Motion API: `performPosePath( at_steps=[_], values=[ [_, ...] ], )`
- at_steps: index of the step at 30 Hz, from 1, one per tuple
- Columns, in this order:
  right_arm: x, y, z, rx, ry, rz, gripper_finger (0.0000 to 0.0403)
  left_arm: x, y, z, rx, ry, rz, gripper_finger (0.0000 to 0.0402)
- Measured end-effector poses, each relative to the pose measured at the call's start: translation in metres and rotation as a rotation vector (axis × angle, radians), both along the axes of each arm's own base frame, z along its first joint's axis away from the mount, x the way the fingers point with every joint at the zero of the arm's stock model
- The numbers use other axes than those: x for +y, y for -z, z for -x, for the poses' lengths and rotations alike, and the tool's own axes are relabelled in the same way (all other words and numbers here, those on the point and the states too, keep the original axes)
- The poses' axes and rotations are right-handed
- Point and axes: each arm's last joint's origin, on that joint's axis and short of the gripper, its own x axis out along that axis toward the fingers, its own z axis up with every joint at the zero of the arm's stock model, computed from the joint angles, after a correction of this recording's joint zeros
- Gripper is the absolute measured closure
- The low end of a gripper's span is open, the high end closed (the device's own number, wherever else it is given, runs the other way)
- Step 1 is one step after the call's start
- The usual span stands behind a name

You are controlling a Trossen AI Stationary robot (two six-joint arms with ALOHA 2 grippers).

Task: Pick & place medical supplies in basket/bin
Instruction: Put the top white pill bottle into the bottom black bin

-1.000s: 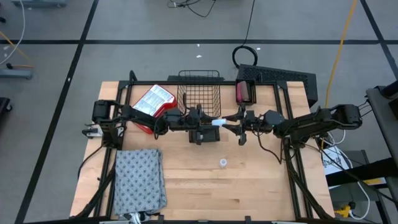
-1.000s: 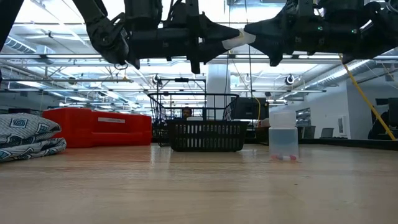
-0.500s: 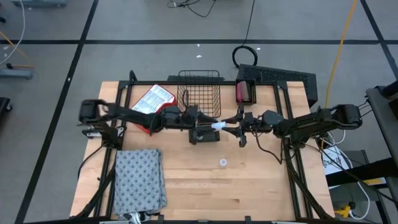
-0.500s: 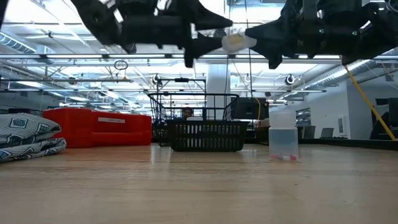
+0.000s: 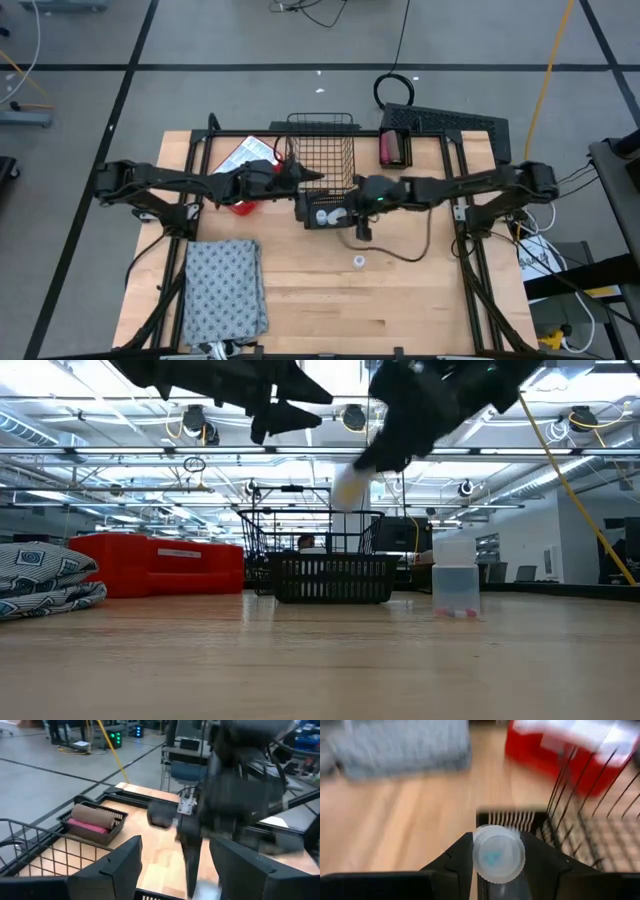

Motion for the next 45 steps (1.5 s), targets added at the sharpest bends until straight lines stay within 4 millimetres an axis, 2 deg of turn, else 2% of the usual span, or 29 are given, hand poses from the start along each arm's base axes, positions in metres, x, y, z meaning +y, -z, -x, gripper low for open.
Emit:
performPosePath(
  at_steps=[3, 6, 14, 23, 36, 45],
  values=[
    [-0.003, 0.016, -0.015, 0.141, 0.029, 0.066, 0.0279, 0.0, 0.005, -0.001, 0.03, -0.014, 0.004, 0.0158],
    [-0.006, 0.029, -0.024, 0.205, 0.057, 0.116, 0.0279, 0.0, 0.007, -0.002, 0.04, -0.012, 0.007, 0.0158],
    [-0.016, 0.054, -0.03, 0.292, 0.076, 0.122, 0.0279, 0.0, 0.011, -0.002, 0.072, -0.013, 0.015, 0.0158],
    [-0.024, 0.056, -0.03, 0.301, 0.154, 0.188, 0.0279, 0.0, 0.011, -0.002, 0.074, -0.012, 0.009, 0.0158],
    [-0.024, 0.056, -0.029, 0.311, 0.15, 0.206, 0.0267, 0.0, 0.011, -0.002, 0.073, -0.013, 0.013, 0.0158],
    [-0.024, 0.056, -0.029, 0.312, 0.151, 0.204, 0.0233, 0.0, 0.011, -0.002, 0.073, -0.014, 0.019, 0.0158]
  ],
)
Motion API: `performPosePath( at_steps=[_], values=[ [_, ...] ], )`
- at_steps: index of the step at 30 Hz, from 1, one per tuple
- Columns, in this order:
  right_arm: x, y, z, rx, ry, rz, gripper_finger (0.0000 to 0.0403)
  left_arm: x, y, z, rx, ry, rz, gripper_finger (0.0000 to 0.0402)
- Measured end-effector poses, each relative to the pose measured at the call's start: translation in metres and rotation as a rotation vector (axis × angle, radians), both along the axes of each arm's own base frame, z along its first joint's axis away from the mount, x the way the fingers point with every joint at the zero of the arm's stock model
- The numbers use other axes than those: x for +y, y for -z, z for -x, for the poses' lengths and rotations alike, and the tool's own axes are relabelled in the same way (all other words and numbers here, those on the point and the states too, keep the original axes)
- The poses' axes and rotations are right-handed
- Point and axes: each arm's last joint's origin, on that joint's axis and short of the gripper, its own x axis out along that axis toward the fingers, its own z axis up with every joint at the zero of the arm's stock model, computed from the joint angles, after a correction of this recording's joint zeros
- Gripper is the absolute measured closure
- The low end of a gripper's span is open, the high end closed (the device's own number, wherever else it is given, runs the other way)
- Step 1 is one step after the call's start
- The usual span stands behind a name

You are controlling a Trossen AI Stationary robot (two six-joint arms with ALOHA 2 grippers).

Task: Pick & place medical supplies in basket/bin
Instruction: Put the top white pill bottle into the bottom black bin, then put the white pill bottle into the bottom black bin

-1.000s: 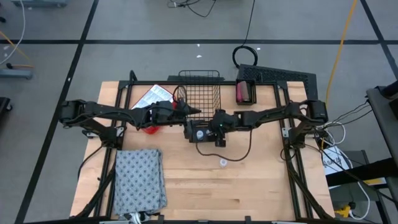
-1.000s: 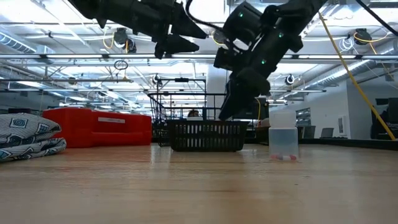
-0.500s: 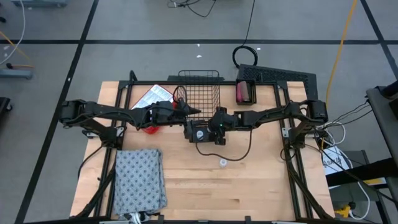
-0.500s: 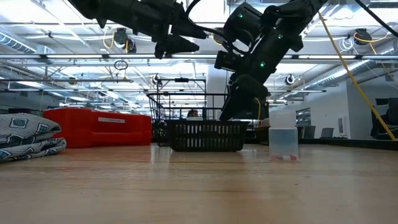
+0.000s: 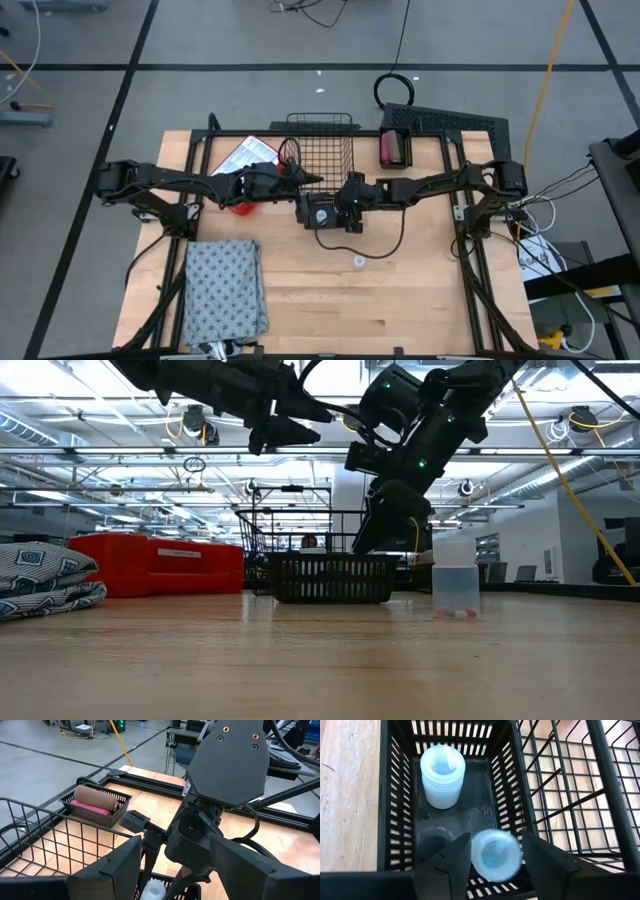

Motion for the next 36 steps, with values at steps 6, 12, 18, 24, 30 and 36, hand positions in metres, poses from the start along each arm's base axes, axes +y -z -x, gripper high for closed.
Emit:
performPosePath(
  at_steps=[6, 12, 18, 24, 30, 36],
  values=[
    [0.0, 0.0, 0.0, -0.001, 0.003, -0.003, 0.0227, 0.0, 0.0, 0.0, 0.0, 0.0, 0.0, 0.0158],
    [0.001, -0.003, 0.001, -0.005, -0.004, 0.002, 0.0233, 0.0, 0.0, 0.0, 0.001, 0.0, 0.001, 0.0158],
    [0.009, -0.023, 0.007, -0.068, -0.027, 0.007, 0.0235, 0.0, 0.0, 0.0, 0.003, 0.0, 0.001, 0.0158],
    [0.027, -0.046, 0.017, -0.115, -0.083, 0.008, 0.0232, 0.0, 0.001, 0.0, 0.007, -0.001, 0.003, 0.0158],
    [0.055, -0.054, 0.025, -0.101, -0.191, 0.014, 0.0232, 0.0, 0.001, 0.0, -0.001, -0.009, 0.045, 0.0158],
    [0.082, -0.052, 0.03, -0.077, -0.297, -0.063, 0.0237, -0.003, 0.002, 0.0, 0.003, -0.006, 0.069, 0.0158]
  ],
)
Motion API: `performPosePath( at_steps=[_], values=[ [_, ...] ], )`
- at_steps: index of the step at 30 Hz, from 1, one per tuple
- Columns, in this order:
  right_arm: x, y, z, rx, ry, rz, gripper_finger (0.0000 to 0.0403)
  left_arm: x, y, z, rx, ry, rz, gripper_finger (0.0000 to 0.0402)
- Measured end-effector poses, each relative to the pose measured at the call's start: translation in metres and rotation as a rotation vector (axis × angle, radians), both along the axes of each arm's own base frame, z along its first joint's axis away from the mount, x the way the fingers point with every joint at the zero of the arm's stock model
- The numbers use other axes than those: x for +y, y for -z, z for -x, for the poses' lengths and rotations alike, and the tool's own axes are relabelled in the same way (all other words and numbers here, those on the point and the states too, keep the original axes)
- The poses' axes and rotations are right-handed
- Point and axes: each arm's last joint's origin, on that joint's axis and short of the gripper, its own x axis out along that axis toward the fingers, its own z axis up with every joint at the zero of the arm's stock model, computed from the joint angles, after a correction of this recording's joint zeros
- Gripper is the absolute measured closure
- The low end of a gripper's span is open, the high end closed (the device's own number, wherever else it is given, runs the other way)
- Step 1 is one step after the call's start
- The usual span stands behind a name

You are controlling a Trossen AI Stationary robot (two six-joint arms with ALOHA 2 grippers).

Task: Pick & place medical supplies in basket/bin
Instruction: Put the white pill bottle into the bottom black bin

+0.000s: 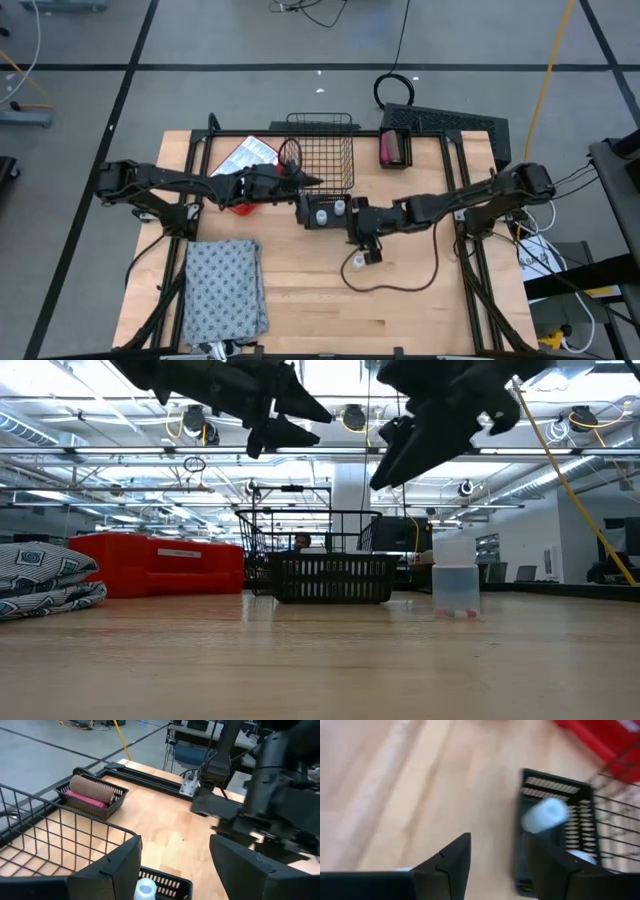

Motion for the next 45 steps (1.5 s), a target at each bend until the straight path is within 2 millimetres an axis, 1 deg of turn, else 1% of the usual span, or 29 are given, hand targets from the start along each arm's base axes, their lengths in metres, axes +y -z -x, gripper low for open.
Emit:
performPosePath(
  at_steps=[5, 7, 9, 12, 15, 17, 19, 22, 25, 27, 30, 33, 36, 40, 45],
  values=[
    [0.017, 0.002, 0.005, 0.028, -0.023, -0.03, 0.0241, -0.006, -0.001, 0.0, -0.003, 0.016, 0.016, 0.0158],
    [0.021, 0.002, 0.007, 0.039, -0.029, -0.036, 0.0241, -0.008, -0.004, 0.004, 0.007, 0.023, 0.016, 0.0158],
    [0.025, 0.002, 0.011, 0.065, -0.031, -0.043, 0.0241, -0.011, -0.012, 0.012, 0.001, 0.033, 0.005, 0.0158],
    [0.028, 0.003, 0.016, 0.104, -0.021, -0.054, 0.0243, -0.015, -0.026, 0.029, 0.012, 0.053, -0.02, 0.0158],
    [0.028, 0.003, 0.023, 0.155, -0.002, -0.06, 0.0245, -0.022, -0.041, 0.05, 0.028, 0.072, -0.052, 0.0158],
    [0.028, 0.001, 0.025, 0.153, 0.009, -0.071, 0.0247, -0.026, -0.048, 0.065, 0.048, 0.065, -0.073, 0.0158],
    [0.027, 0.001, 0.032, 0.16, 0.013, -0.075, 0.0248, -0.031, -0.053, 0.079, 0.073, 0.044, -0.099, 0.0158],
    [0.024, 0.0, 0.041, 0.113, 0.011, -0.088, 0.0248, -0.039, -0.061, 0.099, 0.09, -0.011, -0.145, 0.0158],
    [0.02, 0.0, 0.056, 0.045, 0.017, -0.112, 0.0248, -0.046, -0.066, 0.115, 0.096, -0.05, -0.182, 0.0158],
    [0.016, 0.002, 0.066, -0.003, 0.025, -0.131, 0.0248, -0.051, -0.062, 0.124, 0.097, -0.039, -0.222, 0.0158],
    [0.009, 0.005, 0.082, -0.087, 0.035, -0.156, 0.0249, -0.054, -0.045, 0.137, 0.11, -0.051, -0.265, 0.0158],
    [0.002, 0.008, 0.096, -0.176, 0.054, -0.176, 0.0252, -0.05, -0.028, 0.152, 0.084, -0.134, -0.245, 0.0158],
    [-0.004, 0.009, 0.108, -0.258, 0.073, -0.188, 0.0253, -0.044, -0.017, 0.17, 0.041, -0.162, -0.207, 0.0158],
    [-0.008, 0.011, 0.119, -0.33, 0.075, -0.208, 0.0253, -0.039, -0.005, 0.188, -0.055, -0.158, -0.161, 0.0158],
    [-0.009, 0.011, 0.124, -0.415, 0.071, -0.239, 0.0253, -0.036, 0.017, 0.204, -0.105, -0.167, -0.115, 0.0158]
  ],
)
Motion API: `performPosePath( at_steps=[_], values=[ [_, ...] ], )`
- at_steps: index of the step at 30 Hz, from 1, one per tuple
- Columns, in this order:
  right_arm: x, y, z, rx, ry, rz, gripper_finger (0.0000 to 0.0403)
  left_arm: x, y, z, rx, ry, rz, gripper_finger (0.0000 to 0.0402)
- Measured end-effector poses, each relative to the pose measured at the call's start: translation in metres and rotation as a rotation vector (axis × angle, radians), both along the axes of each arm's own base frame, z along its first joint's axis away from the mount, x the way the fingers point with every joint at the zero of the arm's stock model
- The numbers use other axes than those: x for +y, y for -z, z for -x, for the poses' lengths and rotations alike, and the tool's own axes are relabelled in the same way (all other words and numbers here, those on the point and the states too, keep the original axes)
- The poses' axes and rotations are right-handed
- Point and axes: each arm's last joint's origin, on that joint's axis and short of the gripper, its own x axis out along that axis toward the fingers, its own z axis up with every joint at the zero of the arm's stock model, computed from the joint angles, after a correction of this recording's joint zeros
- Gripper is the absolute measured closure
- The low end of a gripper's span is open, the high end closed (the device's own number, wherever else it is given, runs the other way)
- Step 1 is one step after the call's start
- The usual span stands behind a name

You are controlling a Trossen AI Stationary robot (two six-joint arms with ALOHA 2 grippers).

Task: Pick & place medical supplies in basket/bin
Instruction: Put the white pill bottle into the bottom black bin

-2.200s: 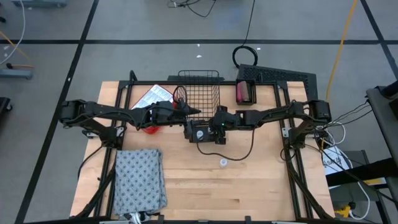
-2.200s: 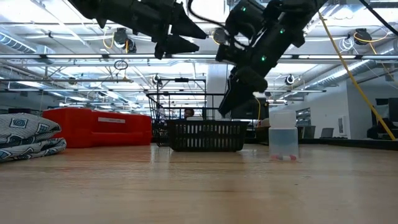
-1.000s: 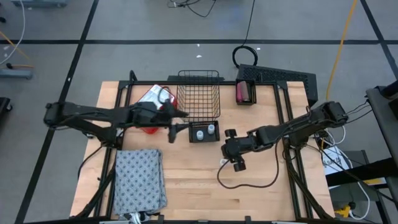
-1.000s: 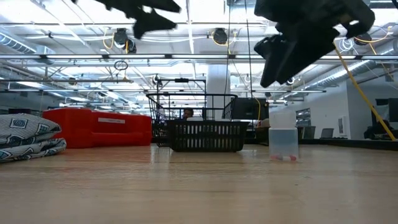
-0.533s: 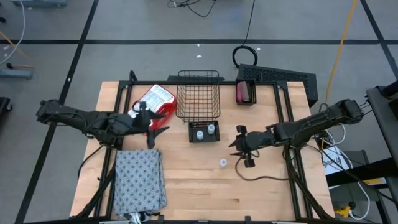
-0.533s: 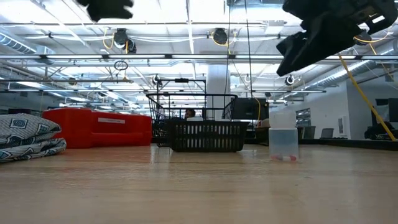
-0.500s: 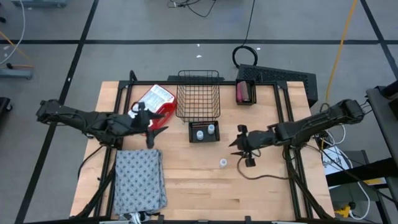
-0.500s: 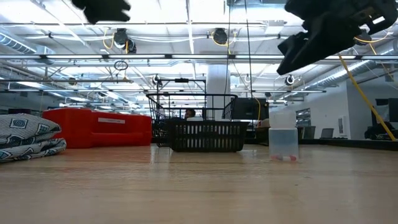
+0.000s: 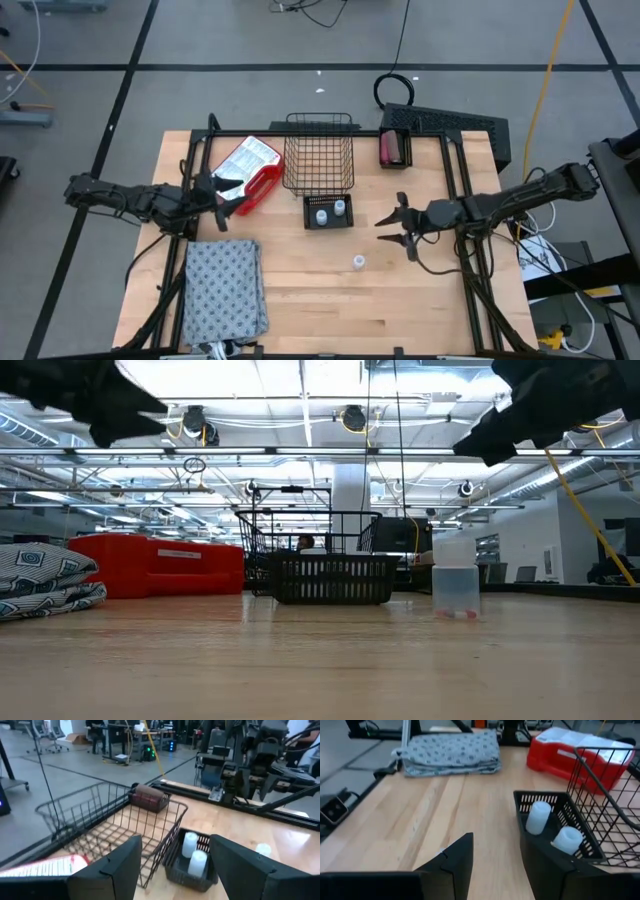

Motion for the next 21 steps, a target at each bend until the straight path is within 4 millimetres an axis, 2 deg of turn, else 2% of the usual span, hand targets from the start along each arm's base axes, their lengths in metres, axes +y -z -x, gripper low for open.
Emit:
performPosePath(
  at_steps=[8, 14, 21],
  values=[
    [0.002, 0.022, 0.007, -0.069, 0.005, -0.094, 0.0252, 0.003, 0.025, 0.012, -0.047, 0.003, 0.064, 0.0158],
    [0.011, 0.044, 0.014, -0.087, -0.04, -0.147, 0.0258, 0.004, 0.031, 0.014, -0.011, -0.027, 0.028, 0.0158],
    [0.026, 0.059, 0.002, -0.08, -0.02, -0.092, 0.0246, 0.003, 0.031, 0.013, -0.023, -0.022, 0.053, 0.0158]
  ],
)
